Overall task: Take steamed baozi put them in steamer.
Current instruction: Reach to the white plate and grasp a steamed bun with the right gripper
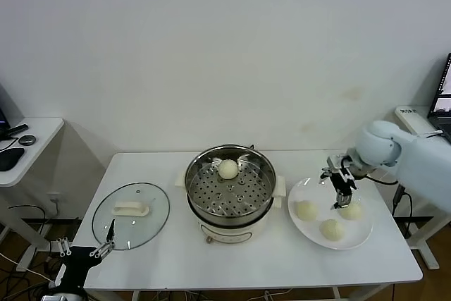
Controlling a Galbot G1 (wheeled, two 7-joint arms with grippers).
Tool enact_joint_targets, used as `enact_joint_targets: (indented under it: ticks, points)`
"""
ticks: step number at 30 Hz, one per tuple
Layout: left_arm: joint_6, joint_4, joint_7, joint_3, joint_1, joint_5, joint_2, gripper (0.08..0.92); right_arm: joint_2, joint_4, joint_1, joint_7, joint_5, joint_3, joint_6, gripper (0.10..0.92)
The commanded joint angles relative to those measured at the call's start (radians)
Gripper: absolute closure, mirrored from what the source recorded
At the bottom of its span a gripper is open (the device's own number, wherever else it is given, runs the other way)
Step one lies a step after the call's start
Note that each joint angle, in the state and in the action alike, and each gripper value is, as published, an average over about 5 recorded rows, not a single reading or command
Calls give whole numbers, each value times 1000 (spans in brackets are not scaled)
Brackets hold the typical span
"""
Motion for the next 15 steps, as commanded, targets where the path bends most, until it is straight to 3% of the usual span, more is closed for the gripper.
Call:
enact_joint_targets:
  ticks: [1, 15]
  points:
    - [4, -1, -2, -6, 2, 1, 1, 177, 46, -99, -193, 28, -64, 130, 0, 203]
    - [1, 3, -2, -12, 3, 3, -2, 177, 214, -228, -248, 75, -131, 195, 53, 203]
